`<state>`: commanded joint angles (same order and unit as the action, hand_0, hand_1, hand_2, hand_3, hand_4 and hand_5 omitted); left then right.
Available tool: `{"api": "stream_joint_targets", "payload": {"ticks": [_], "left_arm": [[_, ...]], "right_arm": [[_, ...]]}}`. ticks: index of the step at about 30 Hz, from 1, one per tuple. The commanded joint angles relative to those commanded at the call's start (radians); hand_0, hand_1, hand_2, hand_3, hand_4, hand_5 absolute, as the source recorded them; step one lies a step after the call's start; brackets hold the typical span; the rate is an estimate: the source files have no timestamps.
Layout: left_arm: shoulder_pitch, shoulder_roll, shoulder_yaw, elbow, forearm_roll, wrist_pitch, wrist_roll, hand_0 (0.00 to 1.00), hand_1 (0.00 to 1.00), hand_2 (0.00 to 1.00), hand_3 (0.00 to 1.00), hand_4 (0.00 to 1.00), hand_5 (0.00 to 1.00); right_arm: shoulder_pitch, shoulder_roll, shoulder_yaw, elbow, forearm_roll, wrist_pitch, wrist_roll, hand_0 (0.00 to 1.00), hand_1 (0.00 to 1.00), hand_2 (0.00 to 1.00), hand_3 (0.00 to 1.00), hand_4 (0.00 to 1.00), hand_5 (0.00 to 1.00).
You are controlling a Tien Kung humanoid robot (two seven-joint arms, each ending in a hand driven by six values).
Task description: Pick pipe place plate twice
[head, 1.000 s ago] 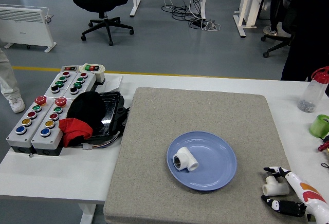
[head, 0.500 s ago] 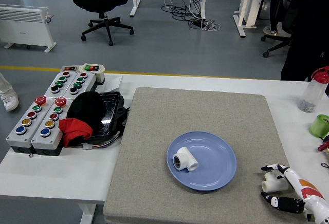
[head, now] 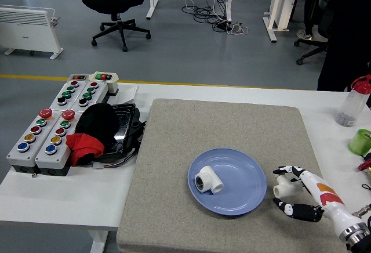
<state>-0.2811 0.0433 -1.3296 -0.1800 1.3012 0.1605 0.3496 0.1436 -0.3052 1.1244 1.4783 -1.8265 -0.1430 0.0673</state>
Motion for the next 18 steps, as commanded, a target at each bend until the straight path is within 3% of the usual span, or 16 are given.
{"api": "stream_joint_targets", "payload": {"ticks": [6,7,12,13,18], "left_arm": [[0.002,0.001,0.002,0.0,-0.006,0.0,0.0,0.714,0.739,0.703,0.647,0.395,0.998],[0.002,0.001,0.003,0.0,-0.008,0.0,0.0,0.714,0.739,0.703,0.647,0.395,0.998],[0.004,0.0,0.004,0.0,-0.012,0.001,0.001,0.714,0.739,0.703,0.647,0.395,0.998],[0.004,0.0,0.005,0.0,-0.012,0.001,0.001,0.714,0.739,0.704,0.647,0.395,0.998],[0.004,0.0,0.005,0.0,-0.014,0.001,0.001,0.714,0.739,0.704,0.647,0.395,0.998]], "right_arm": [[0.103,0.026,-0.089,-0.037,0.026,0.003,-0.002,0.445,0.548,0.597,0.698,0.597,0.248],[0.127,0.033,-0.113,-0.052,0.031,0.005,-0.002,0.549,0.612,0.617,0.7,0.598,0.247],[0.191,0.053,-0.184,-0.096,0.042,0.018,0.0,0.549,0.612,0.617,0.7,0.598,0.247],[0.197,0.055,-0.19,-0.101,0.041,0.023,-0.001,0.798,0.759,0.805,0.794,0.641,0.274],[0.226,0.062,-0.209,-0.133,0.013,0.08,-0.027,0.798,0.759,0.805,0.794,0.641,0.274]]}}
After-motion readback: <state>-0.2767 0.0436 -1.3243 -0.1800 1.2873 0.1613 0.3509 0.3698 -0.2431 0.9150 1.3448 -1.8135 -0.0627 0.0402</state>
